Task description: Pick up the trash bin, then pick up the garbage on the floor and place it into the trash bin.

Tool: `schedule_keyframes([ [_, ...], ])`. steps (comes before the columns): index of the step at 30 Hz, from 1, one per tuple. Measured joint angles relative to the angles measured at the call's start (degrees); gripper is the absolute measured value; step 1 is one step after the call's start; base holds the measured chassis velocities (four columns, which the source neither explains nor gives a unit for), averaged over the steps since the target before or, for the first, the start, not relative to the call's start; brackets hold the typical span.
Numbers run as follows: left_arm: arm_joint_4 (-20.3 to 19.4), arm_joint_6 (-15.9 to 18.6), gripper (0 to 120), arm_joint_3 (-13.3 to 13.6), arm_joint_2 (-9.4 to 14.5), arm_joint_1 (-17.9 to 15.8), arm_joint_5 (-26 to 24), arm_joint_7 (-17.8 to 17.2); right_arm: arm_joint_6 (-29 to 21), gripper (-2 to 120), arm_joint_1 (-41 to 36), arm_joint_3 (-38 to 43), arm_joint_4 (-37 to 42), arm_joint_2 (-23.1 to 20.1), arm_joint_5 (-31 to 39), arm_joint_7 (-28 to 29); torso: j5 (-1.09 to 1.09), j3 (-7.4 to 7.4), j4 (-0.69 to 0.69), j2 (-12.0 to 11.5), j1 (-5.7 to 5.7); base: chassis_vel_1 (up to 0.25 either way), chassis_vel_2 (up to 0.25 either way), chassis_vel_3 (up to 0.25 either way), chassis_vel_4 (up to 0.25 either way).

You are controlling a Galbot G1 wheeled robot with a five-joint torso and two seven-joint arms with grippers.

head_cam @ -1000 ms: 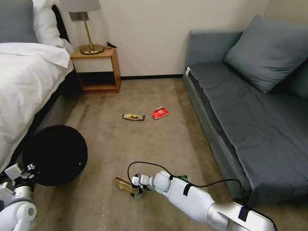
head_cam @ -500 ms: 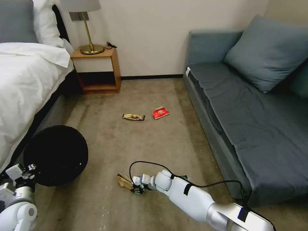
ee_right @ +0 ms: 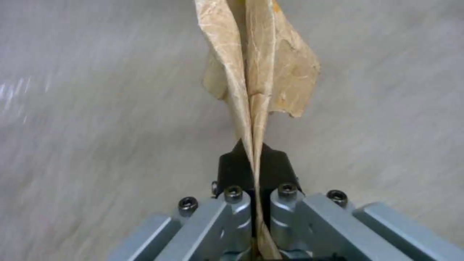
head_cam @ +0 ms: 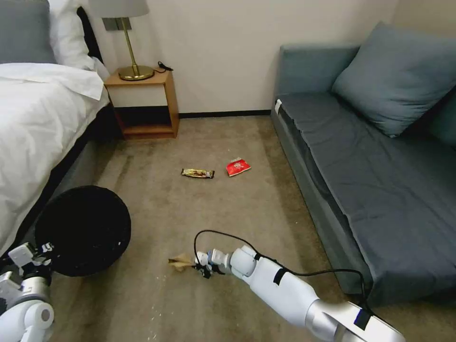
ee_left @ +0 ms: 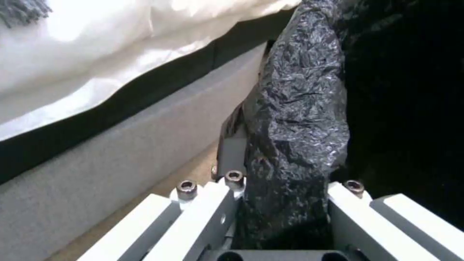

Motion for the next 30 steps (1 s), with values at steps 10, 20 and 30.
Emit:
schedule_keyframes([
  [10, 0.0, -0.2, 3, 1.8, -0.9, -0.7, 1.3, 1.4, 0.5, 0, 11.2, -3.3, 8.6, 3.3, 16.2, 8.4, -0.01, 0.0, 0.01, 0.0, 0.0, 0.0, 0.0, 0.0, 0.0],
  [20, 0.0, -0.3, 3, 2.3, -1.9, -2.0, 2.4, 1.7, -3.9, 0, 19.1, -13.1, 16.8, 6.9, 26.9, 14.1, -0.01, 0.0, 0.03, 0.0, 0.0, 0.0, 0.0, 0.0, 0.0],
  [30, -2.7, -0.4, 3, 2.3, -3.1, -1.2, 2.9, 3.0, -2.9, 0, 19.8, -16.7, 10.6, 6.9, 26.7, 15.4, 0.0, 0.0, -0.01, 0.0, 0.0, 0.0, 0.0, 0.0, 0.0],
])
